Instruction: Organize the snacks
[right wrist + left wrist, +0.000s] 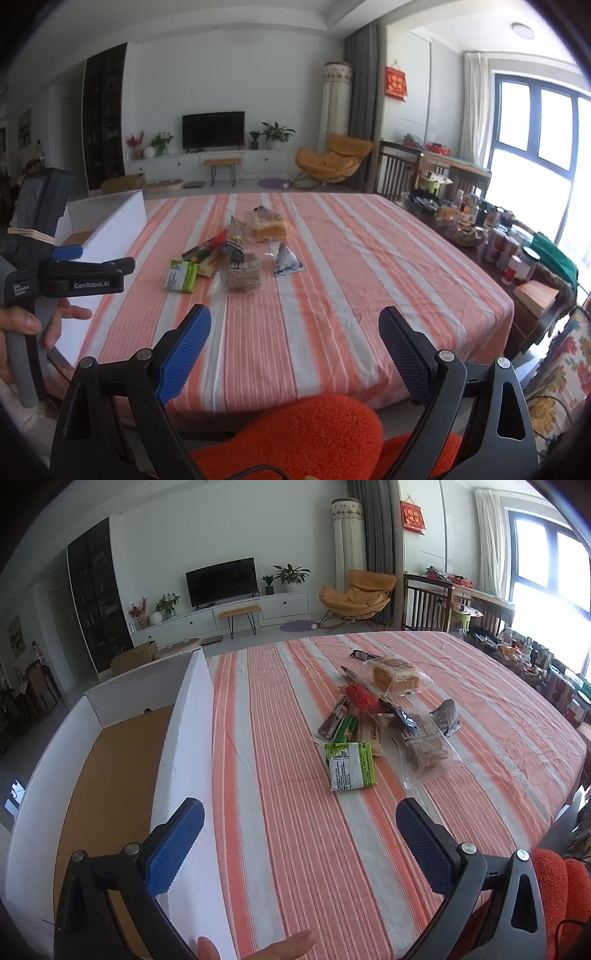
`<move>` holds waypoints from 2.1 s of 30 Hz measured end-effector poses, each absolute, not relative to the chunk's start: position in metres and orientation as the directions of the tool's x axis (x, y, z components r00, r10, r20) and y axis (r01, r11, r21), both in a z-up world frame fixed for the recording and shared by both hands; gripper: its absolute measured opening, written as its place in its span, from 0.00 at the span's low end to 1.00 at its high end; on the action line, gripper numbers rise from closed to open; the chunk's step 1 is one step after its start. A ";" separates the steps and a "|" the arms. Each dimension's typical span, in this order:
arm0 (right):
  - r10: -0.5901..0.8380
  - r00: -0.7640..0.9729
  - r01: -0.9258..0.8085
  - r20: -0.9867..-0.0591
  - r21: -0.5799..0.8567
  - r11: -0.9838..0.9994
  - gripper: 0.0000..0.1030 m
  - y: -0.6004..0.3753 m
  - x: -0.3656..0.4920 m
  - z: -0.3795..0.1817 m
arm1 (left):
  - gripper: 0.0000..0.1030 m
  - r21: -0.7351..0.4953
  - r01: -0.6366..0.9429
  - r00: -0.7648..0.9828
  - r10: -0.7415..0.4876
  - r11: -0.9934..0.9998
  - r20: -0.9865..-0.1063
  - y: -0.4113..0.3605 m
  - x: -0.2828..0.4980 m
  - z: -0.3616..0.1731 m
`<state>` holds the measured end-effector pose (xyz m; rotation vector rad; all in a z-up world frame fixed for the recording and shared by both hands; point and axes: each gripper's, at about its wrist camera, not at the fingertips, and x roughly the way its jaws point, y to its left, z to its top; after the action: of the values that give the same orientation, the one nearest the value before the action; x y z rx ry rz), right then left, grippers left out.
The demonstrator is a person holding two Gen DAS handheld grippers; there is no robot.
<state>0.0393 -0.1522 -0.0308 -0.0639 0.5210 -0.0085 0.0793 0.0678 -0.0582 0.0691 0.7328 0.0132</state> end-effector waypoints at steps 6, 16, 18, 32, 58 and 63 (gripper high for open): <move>-0.021 0.864 -0.003 -0.502 -0.045 0.999 0.91 -0.153 0.042 -0.033 | 1.00 0.024 -0.009 0.738 0.022 1.000 -0.674 0.072 0.068 -0.050; -0.041 0.874 0.028 -0.484 -0.035 0.999 0.91 -0.159 0.042 -0.034 | 1.00 0.055 0.060 0.826 -0.018 0.997 -0.563 0.031 0.023 -0.009; -0.046 0.873 0.036 -0.485 -0.029 0.999 0.91 -0.160 0.042 -0.034 | 1.00 0.057 0.067 0.852 -0.027 0.996 -0.524 0.026 0.013 -0.003; -0.043 0.891 0.044 -0.452 -0.009 0.999 0.91 -0.169 0.031 -0.029 | 1.00 0.079 0.085 0.860 -0.033 0.993 -0.509 0.018 0.001 0.021; -0.049 0.911 0.043 -0.409 -0.022 0.999 0.92 -0.164 0.021 -0.022 | 1.00 0.011 0.148 0.826 -0.118 0.989 -0.551 0.011 -0.011 0.006; -0.046 0.917 0.040 -0.397 -0.025 0.999 0.92 -0.162 0.019 -0.022 | 1.00 -0.010 0.147 0.815 -0.127 0.989 -0.565 0.016 -0.008 0.001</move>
<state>0.0191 -0.1619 -0.0220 -0.0165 0.4085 -0.0441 -0.0079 0.0160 0.0008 0.0348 0.5997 -0.1465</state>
